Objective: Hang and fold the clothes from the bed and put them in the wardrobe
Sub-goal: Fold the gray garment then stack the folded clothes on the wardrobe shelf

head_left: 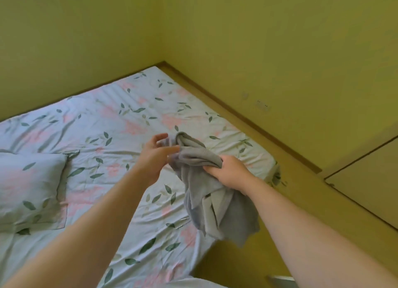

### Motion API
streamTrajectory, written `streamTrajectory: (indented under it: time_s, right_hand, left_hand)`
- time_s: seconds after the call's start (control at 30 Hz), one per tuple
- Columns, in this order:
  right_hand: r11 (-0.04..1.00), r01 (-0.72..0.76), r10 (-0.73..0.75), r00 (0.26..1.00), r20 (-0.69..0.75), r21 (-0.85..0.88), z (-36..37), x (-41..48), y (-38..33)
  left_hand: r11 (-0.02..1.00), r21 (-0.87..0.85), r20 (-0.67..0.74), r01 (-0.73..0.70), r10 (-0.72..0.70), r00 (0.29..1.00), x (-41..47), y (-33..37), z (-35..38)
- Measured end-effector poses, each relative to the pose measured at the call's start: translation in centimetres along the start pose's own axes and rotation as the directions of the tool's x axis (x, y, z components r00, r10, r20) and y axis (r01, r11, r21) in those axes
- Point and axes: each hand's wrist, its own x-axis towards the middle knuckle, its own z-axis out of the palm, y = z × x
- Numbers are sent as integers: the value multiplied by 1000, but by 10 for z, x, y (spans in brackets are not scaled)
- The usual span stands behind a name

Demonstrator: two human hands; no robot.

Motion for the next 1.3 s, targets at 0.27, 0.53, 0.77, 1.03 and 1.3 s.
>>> streamTrajectory:
  time_s: [0.27, 0.53, 0.77, 1.03, 1.3]
  right_hand:
    - [594, -232, 378, 926, -12, 771, -64, 8, -44]
    - [456, -226, 271, 956, 108, 861, -90, -6, -44]
    - [738, -168, -43, 955, 293, 654, -71, -41, -23]
    - [584, -199, -171, 917, 359, 787, -42, -45, -17]
    - [748, 173, -309, 945, 104, 641, -19, -38, -17]
  left_hand:
    - [895, 431, 466, -113, -113, 878, -63, -38, 52]
    - [970, 156, 214, -187, 152, 965, -52, 12, 77]
    - [911, -412, 145, 22, 42, 989, -41, 79, 81]
    - [844, -535, 87, -24, 84, 993, -47, 96, 96]
    - [573, -819, 12, -12, 38, 999, -41, 116, 83]
